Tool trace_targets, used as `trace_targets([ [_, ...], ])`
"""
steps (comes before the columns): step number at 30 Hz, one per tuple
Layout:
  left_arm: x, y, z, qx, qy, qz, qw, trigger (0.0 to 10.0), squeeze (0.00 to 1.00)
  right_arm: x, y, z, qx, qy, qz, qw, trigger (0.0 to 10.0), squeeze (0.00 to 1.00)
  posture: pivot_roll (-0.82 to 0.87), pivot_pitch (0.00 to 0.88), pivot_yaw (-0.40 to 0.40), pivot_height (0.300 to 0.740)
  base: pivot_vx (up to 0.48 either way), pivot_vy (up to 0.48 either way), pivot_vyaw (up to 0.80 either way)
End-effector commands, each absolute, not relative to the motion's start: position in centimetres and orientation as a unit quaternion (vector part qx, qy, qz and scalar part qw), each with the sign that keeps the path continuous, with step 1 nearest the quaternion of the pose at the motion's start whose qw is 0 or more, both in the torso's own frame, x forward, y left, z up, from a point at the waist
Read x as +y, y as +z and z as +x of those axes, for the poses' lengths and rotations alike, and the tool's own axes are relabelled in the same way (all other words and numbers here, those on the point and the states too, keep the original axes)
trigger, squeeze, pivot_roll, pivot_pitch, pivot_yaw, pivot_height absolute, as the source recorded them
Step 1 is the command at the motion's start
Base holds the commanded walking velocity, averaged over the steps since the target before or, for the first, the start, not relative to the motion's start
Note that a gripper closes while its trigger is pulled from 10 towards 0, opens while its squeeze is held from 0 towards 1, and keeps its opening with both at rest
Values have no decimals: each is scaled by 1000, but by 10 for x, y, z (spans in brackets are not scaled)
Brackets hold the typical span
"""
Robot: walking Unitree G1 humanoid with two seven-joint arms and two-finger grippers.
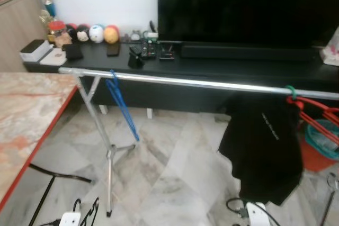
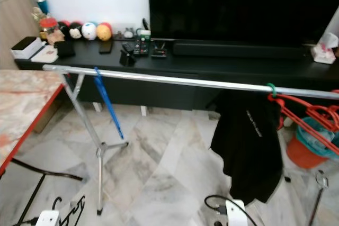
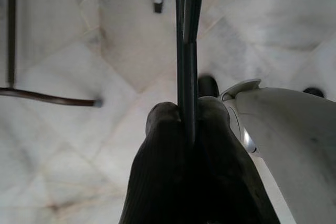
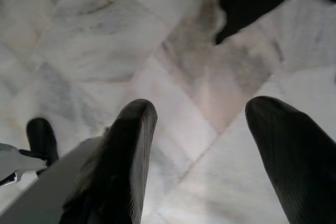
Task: Hang hanger
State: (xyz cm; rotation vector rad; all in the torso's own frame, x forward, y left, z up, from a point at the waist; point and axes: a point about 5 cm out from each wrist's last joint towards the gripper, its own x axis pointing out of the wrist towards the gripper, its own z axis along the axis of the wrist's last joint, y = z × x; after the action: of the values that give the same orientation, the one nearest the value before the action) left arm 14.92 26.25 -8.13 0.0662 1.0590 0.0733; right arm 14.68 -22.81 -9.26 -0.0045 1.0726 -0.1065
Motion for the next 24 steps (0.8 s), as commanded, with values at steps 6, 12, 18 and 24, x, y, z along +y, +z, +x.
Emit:
trace_targets([
  [6,268,-81,144,511,35,43,858,10000,0,-222,-92,152,506,-43,1,862,10000,0,31,0,4,740,0,-362,0],
  [12,268,-81,144,510,35,43,858,10000,0,-222,-92,152,506,-42,0,862,10000,0,33,0,2,740,0,-361,0],
  [18,268,-81,144,510,35,44,858,10000,0,-223,-92,152,506,-43,0,861,10000,0,34,0,0,740,0,-359,0],
  [24,269,-80,145,505,38,56,861,10000,0,-223,-92,152,506,-42,-1,862,10000,0,34,0,-2,740,0,-169,0],
])
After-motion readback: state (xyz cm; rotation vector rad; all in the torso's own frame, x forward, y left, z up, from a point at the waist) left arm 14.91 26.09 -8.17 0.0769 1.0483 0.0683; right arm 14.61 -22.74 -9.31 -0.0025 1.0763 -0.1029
